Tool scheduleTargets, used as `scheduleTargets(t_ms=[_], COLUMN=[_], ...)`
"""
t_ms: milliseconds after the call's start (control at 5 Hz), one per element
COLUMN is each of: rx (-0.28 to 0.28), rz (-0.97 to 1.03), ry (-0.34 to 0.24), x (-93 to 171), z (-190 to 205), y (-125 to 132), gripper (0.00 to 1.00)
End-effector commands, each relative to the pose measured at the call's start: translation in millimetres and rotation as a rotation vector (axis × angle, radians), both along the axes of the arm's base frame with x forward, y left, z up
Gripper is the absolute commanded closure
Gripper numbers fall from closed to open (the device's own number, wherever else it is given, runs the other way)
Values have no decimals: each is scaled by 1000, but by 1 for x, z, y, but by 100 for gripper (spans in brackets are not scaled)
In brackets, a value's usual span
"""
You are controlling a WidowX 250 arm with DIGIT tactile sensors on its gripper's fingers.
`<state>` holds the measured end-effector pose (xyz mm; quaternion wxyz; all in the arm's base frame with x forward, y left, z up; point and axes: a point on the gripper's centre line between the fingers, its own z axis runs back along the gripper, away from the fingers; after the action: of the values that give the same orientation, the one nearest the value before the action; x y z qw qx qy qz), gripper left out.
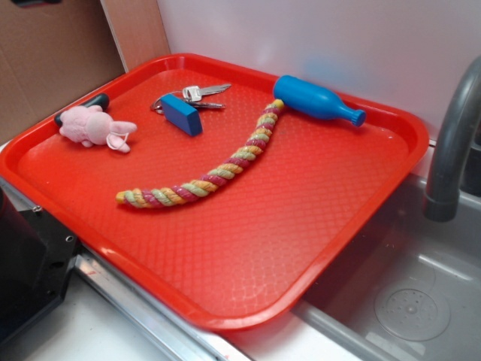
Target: Grab the pink bunny.
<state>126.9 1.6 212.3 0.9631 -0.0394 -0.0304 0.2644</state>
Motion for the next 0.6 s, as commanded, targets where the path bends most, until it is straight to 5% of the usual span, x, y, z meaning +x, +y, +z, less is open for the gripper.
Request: scheduleTargets(t_ms=[0, 400], rx=[-112, -112], rz=[499, 997], ry=[-17, -78], x=[21, 44], z=[-27, -69], y=[35, 73], gripper=[0, 0])
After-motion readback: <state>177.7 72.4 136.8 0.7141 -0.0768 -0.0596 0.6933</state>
